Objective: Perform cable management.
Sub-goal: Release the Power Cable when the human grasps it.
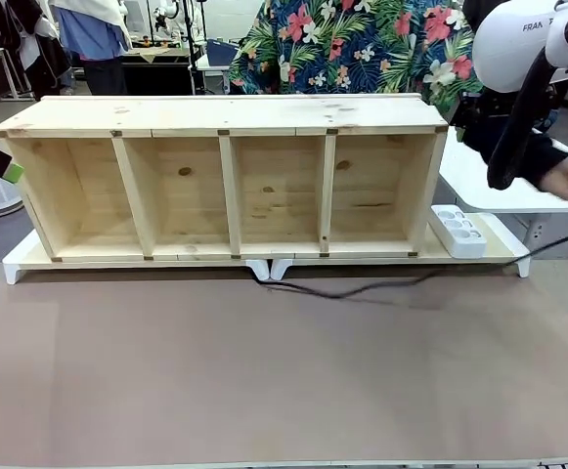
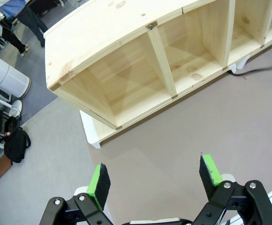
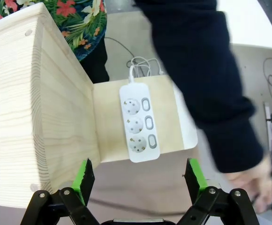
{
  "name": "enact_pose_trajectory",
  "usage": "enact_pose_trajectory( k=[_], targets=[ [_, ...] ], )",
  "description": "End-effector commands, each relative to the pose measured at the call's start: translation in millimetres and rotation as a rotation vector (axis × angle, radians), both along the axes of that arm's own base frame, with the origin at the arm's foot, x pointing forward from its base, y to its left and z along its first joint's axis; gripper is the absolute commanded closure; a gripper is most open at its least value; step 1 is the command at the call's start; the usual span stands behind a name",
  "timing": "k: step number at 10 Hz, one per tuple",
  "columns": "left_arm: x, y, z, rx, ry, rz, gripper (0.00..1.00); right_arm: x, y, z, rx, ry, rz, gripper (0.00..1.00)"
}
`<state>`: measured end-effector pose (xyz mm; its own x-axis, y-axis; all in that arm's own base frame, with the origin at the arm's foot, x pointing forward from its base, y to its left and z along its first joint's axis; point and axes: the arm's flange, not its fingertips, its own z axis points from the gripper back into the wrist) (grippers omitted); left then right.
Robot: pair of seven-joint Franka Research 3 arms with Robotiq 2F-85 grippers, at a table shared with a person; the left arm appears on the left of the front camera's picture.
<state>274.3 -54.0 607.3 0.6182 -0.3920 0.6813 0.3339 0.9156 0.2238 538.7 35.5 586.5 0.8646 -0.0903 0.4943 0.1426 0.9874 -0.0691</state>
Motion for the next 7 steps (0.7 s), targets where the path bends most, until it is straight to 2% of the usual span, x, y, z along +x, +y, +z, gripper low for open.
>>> enact_pose_trajectory(
  k=[1,7],
  targets=[
    [2.0,-0.7,0.3,-0.002,-0.01,0.0,0.0,-0.5,0.3,-0.5,-0.001,0.006,-0.001,0.0],
    [2.0,-0.7,0.3,-0.002,-0.01,0.0,0.0,-0.5,0.3,-0.5,-0.001,0.006,-0.001,0.0]
  ],
)
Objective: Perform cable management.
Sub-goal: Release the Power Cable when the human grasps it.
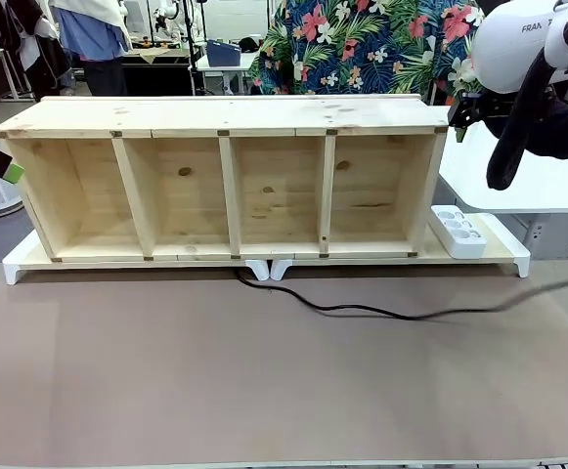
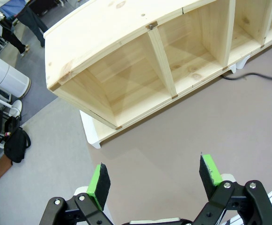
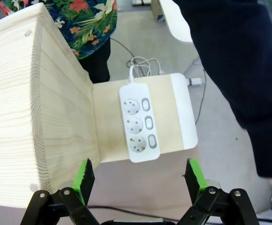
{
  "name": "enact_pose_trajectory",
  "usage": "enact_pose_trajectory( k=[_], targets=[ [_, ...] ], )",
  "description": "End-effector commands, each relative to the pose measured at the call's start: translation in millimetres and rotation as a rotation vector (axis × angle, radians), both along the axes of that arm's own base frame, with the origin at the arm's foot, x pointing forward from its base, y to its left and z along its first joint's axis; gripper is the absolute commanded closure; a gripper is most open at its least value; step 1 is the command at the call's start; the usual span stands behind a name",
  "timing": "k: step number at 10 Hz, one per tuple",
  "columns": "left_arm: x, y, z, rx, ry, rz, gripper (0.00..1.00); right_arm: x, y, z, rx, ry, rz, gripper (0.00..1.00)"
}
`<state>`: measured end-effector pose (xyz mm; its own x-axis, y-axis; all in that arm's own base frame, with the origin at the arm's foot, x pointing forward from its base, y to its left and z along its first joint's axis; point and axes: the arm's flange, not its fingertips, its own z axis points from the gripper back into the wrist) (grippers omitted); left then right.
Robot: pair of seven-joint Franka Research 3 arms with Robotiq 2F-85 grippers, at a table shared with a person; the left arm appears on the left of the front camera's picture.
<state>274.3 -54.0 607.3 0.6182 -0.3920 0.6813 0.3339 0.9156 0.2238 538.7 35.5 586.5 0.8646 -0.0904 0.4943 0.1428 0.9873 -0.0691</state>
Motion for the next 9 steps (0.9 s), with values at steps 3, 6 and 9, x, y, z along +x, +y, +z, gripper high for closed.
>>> enact_pose_trajectory(
  k=[3,6,9],
  targets=[
    [2.0,-0.7,0.3,-0.002,-0.01,0.0,0.0,-0.5,0.4,-0.5,-0.001,0.006,-0.001,0.0],
    [2.0,-0.7,0.3,-0.002,-0.01,0.0,0.0,-0.5,0.4,-0.5,-0.001,0.006,-0.001,0.0],
    [2.0,-0.7,0.3,-0.002,-0.01,0.0,0.0,-0.5,0.4,-0.5,-0.001,0.006,-0.001,0.0]
  ],
)
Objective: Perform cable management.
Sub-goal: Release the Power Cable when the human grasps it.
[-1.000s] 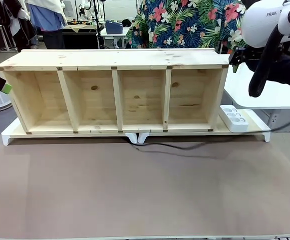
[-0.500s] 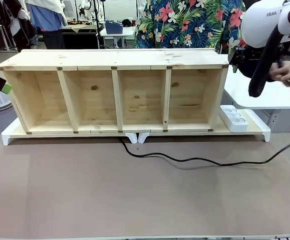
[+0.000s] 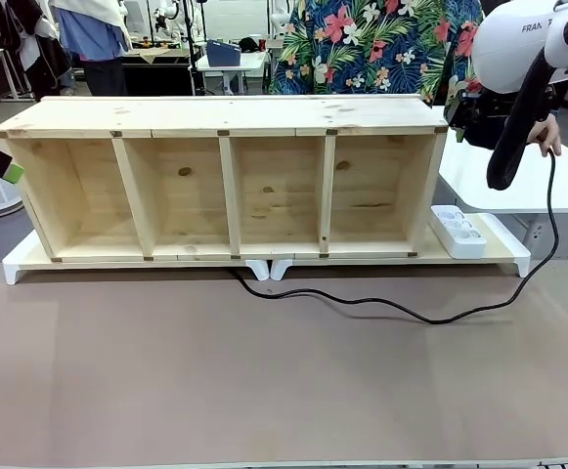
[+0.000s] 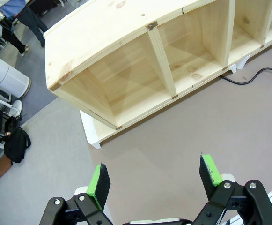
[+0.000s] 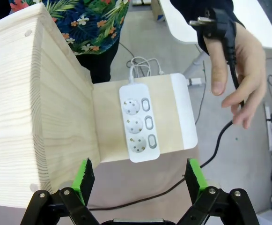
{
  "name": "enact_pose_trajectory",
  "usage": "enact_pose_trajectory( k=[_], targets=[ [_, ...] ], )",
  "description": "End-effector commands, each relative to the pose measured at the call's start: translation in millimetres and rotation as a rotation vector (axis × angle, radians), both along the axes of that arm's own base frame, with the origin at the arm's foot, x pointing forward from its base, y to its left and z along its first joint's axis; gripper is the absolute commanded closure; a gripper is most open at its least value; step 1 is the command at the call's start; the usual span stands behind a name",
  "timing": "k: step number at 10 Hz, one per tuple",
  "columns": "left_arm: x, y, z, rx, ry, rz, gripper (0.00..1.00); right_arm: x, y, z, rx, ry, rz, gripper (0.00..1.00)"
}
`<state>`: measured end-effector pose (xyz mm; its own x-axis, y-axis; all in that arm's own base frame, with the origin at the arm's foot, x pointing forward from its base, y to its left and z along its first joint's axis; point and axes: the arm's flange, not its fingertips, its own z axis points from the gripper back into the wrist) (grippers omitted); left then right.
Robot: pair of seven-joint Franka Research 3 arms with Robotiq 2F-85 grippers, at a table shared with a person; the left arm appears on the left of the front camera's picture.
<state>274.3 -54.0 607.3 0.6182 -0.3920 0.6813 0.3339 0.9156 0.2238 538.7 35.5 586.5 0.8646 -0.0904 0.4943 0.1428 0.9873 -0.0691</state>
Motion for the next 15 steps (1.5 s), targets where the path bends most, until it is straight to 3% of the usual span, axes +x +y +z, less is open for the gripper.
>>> enact_pose_trajectory(
  k=[1,15],
  targets=[
    [2.0,-0.7,0.3,-0.002,-0.01,0.0,0.0,-0.5,0.4,-0.5,-0.001,0.006,-0.001,0.0],
    [2.0,-0.7,0.3,-0.002,-0.01,0.0,0.0,-0.5,0.4,-0.5,-0.001,0.006,-0.001,0.0]
  ],
)
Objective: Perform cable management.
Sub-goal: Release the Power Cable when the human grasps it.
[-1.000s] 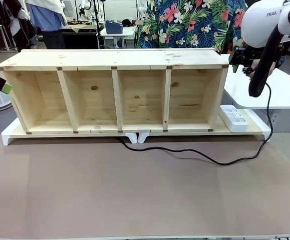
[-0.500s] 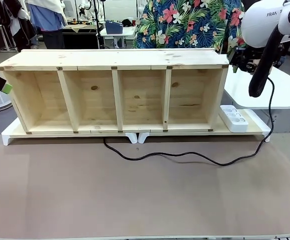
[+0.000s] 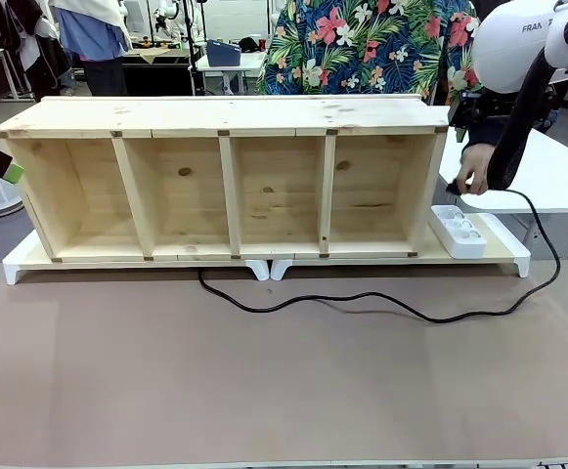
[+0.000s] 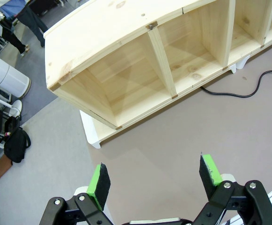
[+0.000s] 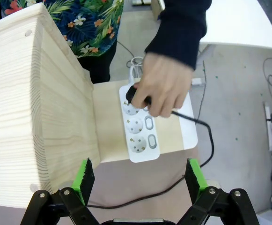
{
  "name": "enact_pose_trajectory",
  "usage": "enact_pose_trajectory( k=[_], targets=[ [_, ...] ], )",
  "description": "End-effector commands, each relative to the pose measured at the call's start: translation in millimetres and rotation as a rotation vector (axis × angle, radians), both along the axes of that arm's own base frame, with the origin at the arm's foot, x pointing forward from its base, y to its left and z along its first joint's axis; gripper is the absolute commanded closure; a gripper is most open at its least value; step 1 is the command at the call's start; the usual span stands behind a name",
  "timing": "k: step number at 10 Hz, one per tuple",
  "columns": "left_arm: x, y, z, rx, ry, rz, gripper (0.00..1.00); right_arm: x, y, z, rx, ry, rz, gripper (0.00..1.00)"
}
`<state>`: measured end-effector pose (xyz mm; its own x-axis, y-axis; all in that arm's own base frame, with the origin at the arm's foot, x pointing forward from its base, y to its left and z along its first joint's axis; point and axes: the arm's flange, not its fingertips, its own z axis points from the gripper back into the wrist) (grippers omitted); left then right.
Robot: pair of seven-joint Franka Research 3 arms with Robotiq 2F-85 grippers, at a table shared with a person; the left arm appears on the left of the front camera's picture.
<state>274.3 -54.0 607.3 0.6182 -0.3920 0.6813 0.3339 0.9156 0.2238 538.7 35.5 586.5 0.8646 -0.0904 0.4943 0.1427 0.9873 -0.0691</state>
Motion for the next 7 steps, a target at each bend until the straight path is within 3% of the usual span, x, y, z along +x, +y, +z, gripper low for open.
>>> enact_pose_trajectory(
  k=[1,7],
  targets=[
    [2.0,-0.7,0.3,-0.002,-0.01,0.0,0.0,-0.5,0.4,-0.5,-0.001,0.006,-0.001,0.0],
    [2.0,-0.7,0.3,-0.002,-0.01,0.0,0.0,-0.5,0.4,-0.5,-0.001,0.006,-0.001,0.0]
  ],
)
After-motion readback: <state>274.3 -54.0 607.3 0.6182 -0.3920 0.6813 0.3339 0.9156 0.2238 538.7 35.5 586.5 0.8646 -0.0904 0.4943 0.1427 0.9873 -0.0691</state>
